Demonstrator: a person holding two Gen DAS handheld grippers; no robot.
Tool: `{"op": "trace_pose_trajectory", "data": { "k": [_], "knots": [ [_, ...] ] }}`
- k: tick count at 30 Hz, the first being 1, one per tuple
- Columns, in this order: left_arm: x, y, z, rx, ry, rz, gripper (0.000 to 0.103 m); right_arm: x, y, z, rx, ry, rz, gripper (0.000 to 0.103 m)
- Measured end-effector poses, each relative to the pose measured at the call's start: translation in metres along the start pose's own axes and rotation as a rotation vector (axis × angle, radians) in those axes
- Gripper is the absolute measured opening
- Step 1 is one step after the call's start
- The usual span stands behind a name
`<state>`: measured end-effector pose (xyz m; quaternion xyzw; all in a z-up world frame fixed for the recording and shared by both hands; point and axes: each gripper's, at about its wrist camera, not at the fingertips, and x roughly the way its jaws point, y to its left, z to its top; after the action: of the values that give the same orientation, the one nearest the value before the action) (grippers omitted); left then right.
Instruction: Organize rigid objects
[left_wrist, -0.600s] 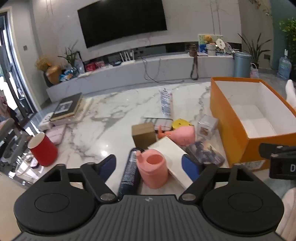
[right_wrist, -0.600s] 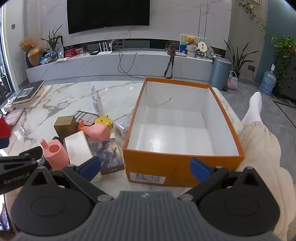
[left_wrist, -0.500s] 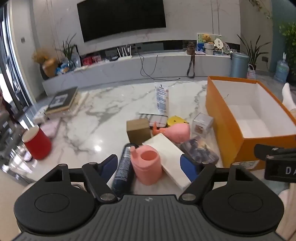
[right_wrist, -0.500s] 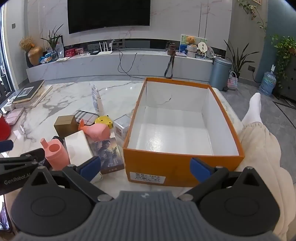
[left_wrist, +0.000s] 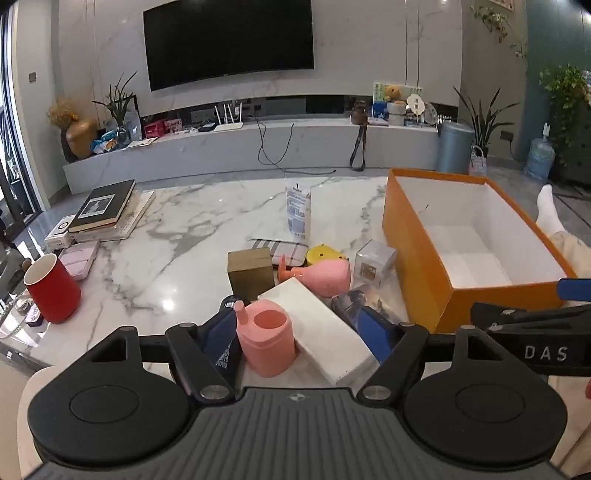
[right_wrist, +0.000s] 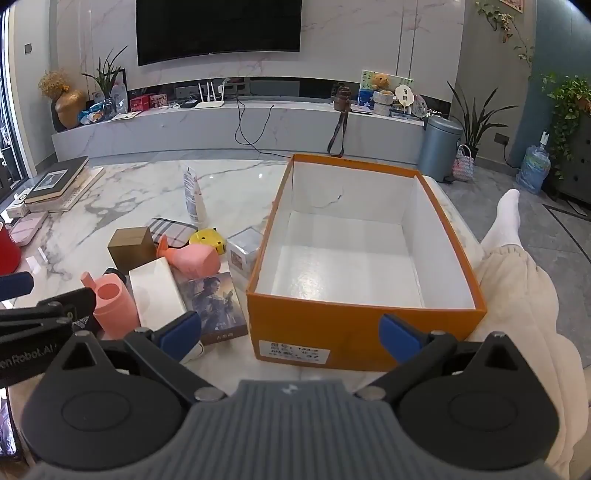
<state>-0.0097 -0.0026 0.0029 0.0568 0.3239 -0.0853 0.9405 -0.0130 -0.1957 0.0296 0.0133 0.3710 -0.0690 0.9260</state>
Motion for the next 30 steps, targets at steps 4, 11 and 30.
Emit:
{"op": "trace_pose_trajectory", "data": {
  "k": [4, 11, 30],
  "knots": [
    [-0.0017, 0.0033, 0.0004, 0.009, -0.015, -0.009, 0.087, -0.0003, -0.0006, 0.0003, -0.001, 0.000, 0.001, 0.101],
    [-0.0036, 0.0010, 0.0004, 0.030, -0.022, -0.018, 0.087, -0.0012, 0.0010, -0.0009, -0.006, -0.004, 0.000, 0.101],
    [-0.0001, 0.0065, -0.0016, 0.012, 0.005, -0.015, 0.087, -0.0013, 0.0073, -0.0006, -0.030, -0.006, -0.003, 0.101]
  ]
}}
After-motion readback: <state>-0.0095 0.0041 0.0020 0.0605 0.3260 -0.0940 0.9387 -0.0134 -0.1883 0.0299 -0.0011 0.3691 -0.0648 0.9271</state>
